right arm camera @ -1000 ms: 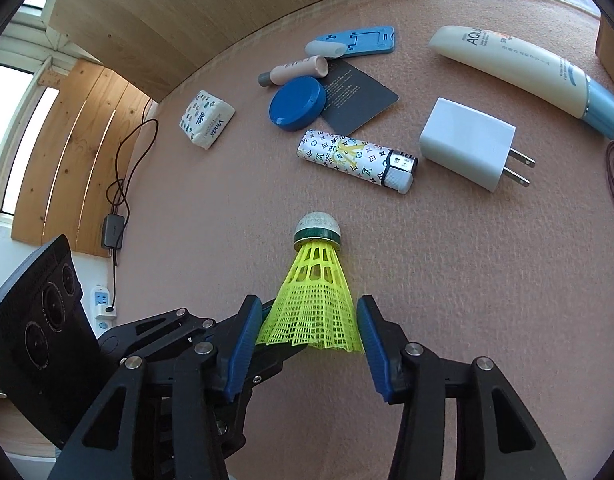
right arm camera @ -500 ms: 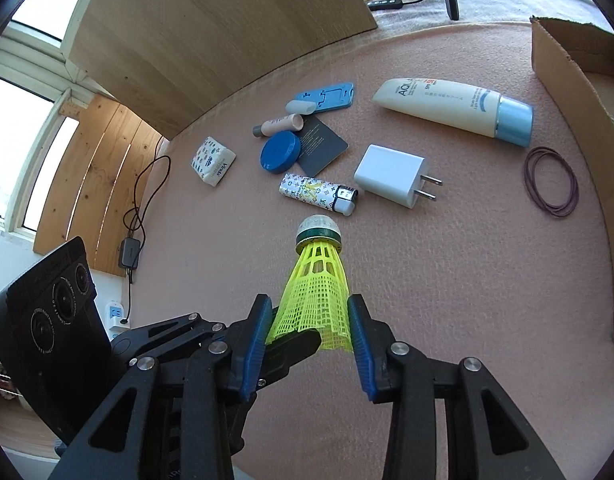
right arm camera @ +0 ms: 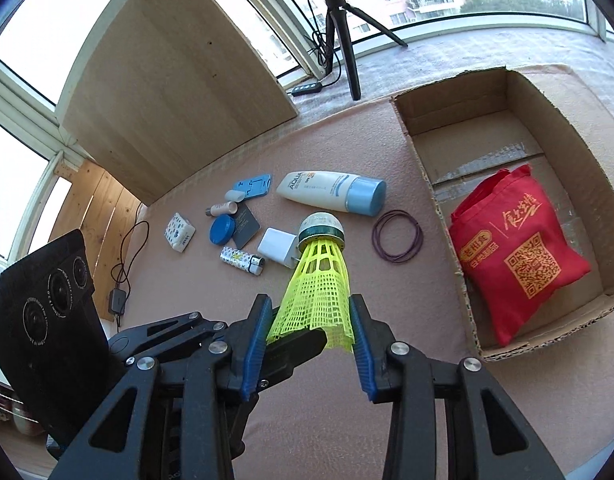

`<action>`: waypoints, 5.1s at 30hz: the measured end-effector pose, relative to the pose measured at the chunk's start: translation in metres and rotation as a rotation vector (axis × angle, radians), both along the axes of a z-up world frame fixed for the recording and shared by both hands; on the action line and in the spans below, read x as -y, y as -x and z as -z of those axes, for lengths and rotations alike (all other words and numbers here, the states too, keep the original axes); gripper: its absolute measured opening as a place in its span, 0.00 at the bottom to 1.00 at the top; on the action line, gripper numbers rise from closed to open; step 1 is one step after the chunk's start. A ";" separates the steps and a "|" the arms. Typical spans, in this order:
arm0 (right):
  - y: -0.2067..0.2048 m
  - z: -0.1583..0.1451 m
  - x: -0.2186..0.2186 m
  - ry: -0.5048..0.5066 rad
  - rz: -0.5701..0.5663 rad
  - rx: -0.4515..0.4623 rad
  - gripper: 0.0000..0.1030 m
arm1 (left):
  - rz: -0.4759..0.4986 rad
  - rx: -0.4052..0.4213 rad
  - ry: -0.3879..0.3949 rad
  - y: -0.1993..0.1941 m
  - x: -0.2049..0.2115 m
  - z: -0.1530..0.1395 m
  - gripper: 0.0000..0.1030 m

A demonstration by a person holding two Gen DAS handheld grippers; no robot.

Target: Organize objects

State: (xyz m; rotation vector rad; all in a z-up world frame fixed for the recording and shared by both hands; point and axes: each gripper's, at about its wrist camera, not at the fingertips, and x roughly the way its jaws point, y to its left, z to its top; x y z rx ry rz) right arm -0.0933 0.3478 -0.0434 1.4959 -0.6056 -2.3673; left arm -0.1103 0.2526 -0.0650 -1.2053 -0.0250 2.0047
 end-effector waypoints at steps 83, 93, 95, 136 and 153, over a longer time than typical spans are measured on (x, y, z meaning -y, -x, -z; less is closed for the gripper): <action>-0.019 0.019 -0.008 -0.017 0.083 0.031 0.47 | -0.218 0.189 0.226 0.140 0.121 0.095 0.21; 0.023 0.037 0.007 -0.037 0.054 0.078 0.33 | -0.165 0.174 0.232 0.106 0.123 0.105 0.20; 0.035 0.043 0.012 -0.048 0.042 0.092 0.31 | -0.163 0.176 0.217 0.097 0.127 0.106 0.20; 0.087 0.097 0.065 -0.223 -0.080 0.256 0.33 | -0.229 0.275 0.066 0.061 0.236 0.100 0.27; 0.047 0.103 0.072 -0.083 -0.156 0.301 0.33 | -0.066 0.327 0.031 -0.026 0.180 0.112 0.29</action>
